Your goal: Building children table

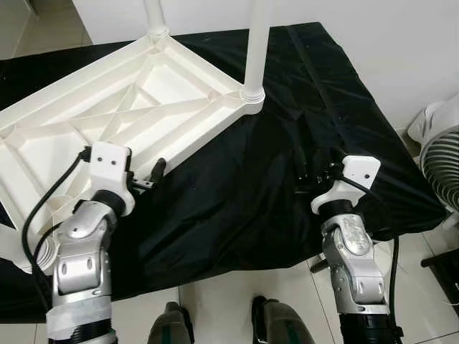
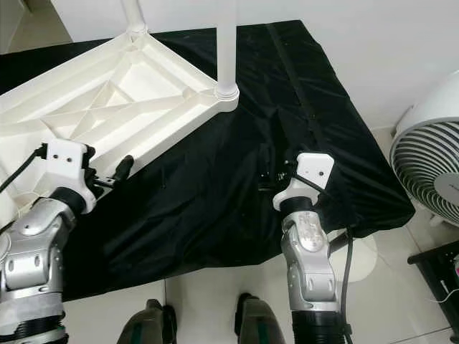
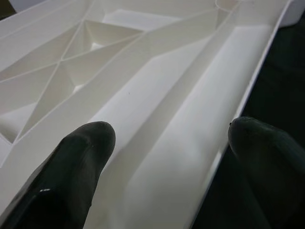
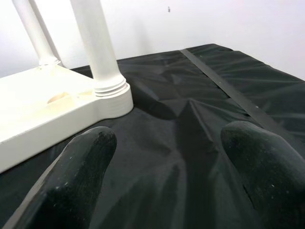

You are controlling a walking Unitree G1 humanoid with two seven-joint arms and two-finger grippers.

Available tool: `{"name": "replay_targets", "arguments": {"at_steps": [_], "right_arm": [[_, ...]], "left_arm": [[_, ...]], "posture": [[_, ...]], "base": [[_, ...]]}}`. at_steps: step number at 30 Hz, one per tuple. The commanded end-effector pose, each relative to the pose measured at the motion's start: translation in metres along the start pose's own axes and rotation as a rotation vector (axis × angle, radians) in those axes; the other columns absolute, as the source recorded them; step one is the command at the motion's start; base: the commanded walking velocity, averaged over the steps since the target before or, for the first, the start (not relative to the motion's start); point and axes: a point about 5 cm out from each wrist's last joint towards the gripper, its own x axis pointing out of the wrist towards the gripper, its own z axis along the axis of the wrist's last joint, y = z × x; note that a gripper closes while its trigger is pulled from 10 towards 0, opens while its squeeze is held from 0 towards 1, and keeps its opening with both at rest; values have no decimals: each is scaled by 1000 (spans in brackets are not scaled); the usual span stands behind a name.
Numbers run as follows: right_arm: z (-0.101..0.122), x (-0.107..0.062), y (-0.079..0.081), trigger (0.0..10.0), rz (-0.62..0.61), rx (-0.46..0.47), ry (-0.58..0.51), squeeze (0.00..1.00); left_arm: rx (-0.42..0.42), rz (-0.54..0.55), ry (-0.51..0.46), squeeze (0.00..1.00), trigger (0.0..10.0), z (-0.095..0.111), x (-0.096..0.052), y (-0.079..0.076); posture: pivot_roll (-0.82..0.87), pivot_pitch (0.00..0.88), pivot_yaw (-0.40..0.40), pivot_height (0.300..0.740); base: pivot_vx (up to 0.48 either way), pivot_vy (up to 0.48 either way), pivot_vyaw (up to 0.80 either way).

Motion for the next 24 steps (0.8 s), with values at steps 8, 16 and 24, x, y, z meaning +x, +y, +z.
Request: {"name": "replay_targets", "arguments": {"at_steps": [8, 16, 24], "right_arm": [[-2, 2, 1, 10000, 7, 7, 9, 0], [-3, 2, 3, 10000, 14, 10, 7, 0], [-4, 2, 4, 10000, 16, 9, 5, 0]], "left_arm": [[25, -182, 104, 0, 10000, -17, -13, -14], [58, -236, 162, 0, 10000, -24, -18, -12], [62, -156, 241, 0, 10000, -33, -15, -5]], "posture": [[-5, 152, 36, 740], [-1, 151, 39, 740], [-3, 137, 47, 740]], "base": [[0, 0, 0], [0, 0, 0], [0, 0, 0]]}}
